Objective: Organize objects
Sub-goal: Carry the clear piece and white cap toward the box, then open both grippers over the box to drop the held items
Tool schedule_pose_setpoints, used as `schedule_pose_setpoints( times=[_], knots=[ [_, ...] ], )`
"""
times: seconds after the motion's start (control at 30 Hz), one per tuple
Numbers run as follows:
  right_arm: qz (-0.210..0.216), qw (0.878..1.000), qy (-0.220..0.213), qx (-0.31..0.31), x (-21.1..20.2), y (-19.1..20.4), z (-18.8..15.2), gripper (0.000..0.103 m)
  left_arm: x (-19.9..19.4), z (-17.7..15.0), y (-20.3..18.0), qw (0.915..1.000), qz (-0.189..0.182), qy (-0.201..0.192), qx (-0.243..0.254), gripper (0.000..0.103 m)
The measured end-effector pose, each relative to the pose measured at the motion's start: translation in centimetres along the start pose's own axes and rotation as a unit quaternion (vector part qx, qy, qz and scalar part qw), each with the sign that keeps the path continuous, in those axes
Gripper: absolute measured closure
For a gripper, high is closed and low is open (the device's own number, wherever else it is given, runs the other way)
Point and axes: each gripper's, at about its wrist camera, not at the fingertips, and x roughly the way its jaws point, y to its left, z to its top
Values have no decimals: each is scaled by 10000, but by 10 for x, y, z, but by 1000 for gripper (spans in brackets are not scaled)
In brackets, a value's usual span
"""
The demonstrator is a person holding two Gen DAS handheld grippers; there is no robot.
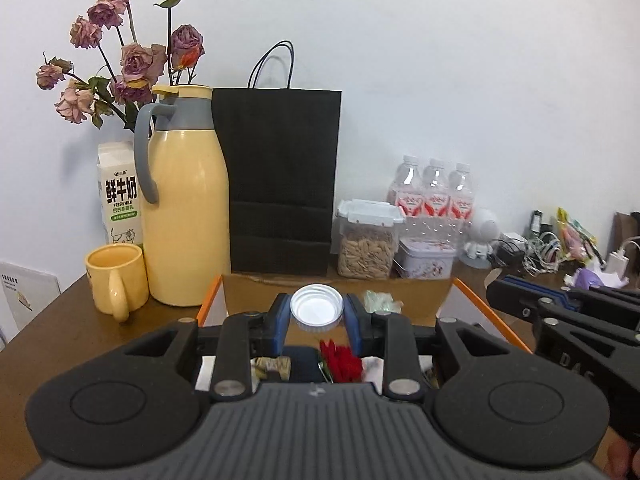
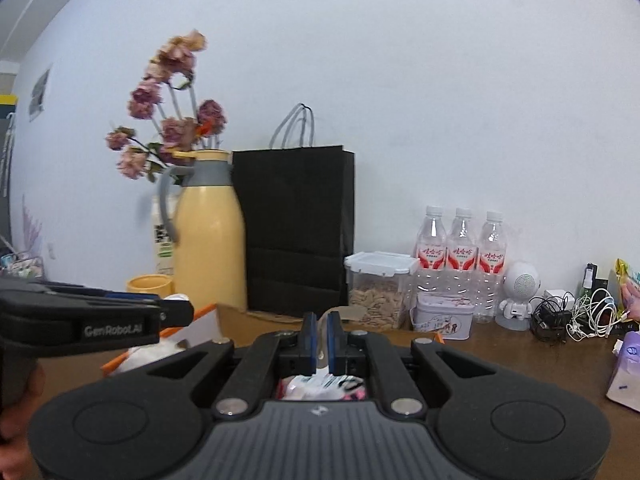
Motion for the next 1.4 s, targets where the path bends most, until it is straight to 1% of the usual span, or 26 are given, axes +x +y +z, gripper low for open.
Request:
schedule_pose_setpoints(
  times=[0.13,0.3,0.4,0.53,0.57,0.63,0.67,0.7,0.73,0.77,0.8,0.83,0.9,0.97,1.4],
  knots=[
    [-168,9996,112,176,32,-11,-4,99,28,0,2,9998,174,81,-77,73],
    [-191,9985,338,375,49,-25,-21,99,59,-14,9,9985,280,458,-89,73],
    [-154,9977,482,444,54,-29,-28,99,64,-21,11,9979,323,559,-37,73],
    [-152,9973,593,415,54,-27,-33,97,57,-24,11,9983,348,471,34,72],
    [-147,9970,637,421,54,-27,-34,92,54,-24,12,9984,365,439,46,69],
    [-148,9965,692,448,53,-27,-36,86,50,-23,12,9985,410,362,59,41],
    [-164,9965,695,440,51,-27,-36,81,47,-22,12,9986,449,287,59,35],
    [-157,9965,702,431,50,-26,-36,77,45,-21,12,9985,502,222,63,21],
    [-143,9965,698,426,48,-26,-37,59,43,-21,12,9983,561,166,63,6],
    [-153,9967,682,414,47,-25,-37,31,40,-20,13,9979,646,80,52,0],
    [-190,9968,672,392,46,-24,-36,21,38,-20,12,9975,710,-14,43,0],
    [-232,9969,665,360,45,-23,-36,6,36,-20,11,9972,743,-41,57,0],
    [-264,9971,621,346,42,-23,-35,5,35,-19,9,9972,733,-41,106,0],
    [-258,9971,620,357,41,-23,-35,0,34,-19,7,9972,729,-35,132,0],
    [-388,9969,614,290,31,-23,-33,0,22,-20,6,9979,639,-91,97,0]
  ],
)
